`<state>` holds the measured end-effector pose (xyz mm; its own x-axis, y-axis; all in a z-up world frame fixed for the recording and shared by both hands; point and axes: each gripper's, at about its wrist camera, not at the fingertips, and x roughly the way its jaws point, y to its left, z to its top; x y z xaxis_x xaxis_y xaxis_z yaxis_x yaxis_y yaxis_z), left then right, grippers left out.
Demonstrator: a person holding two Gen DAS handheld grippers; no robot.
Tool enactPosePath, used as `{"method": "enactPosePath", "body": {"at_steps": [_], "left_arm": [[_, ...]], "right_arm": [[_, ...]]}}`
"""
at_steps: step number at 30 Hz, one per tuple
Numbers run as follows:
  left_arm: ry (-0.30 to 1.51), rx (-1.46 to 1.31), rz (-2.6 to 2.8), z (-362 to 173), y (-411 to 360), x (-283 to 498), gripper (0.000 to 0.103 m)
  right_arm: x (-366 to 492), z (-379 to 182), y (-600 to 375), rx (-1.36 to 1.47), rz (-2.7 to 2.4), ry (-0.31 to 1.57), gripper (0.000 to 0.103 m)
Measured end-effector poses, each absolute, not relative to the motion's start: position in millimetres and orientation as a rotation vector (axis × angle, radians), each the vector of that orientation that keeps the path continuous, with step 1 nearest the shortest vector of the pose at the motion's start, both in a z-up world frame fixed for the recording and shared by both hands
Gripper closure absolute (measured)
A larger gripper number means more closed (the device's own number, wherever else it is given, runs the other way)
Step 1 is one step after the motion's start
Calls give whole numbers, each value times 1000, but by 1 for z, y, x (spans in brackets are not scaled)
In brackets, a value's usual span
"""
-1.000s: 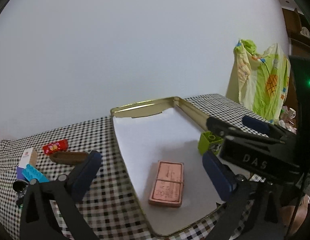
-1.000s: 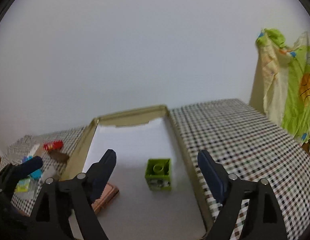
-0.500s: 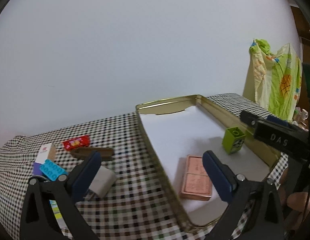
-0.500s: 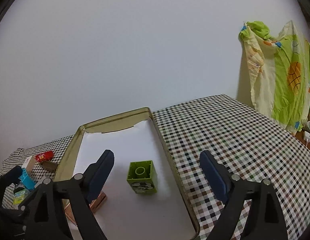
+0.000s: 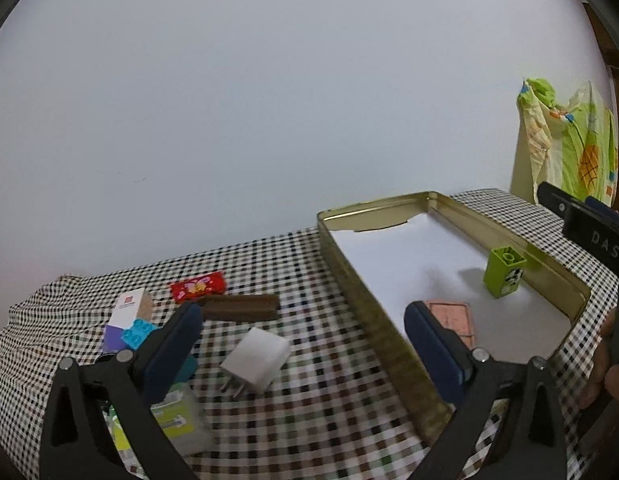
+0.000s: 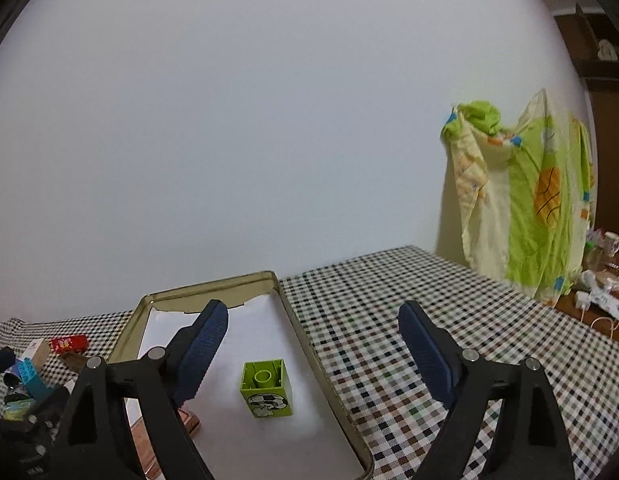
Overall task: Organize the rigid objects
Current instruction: 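Withdraw both grippers from the tin toward the remaining objects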
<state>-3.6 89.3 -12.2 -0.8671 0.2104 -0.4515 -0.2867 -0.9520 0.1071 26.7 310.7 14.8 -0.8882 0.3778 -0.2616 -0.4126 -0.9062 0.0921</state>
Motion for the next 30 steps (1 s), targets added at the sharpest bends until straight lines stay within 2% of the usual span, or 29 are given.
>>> {"method": "enactPosePath", "body": {"at_steps": [11,22,30], "left_arm": [[222,-713,2766,-18,63,-4,1],[173,-870,2804,-30,25,-12,1],[-10,-1131,2918,-47,-26,-21,1]], "right_arm": [[26,17,279,-337,2734,79,14],[26,18,264,-337,2761,68,14],[24,18,228,-342,2852,49,14]]}}
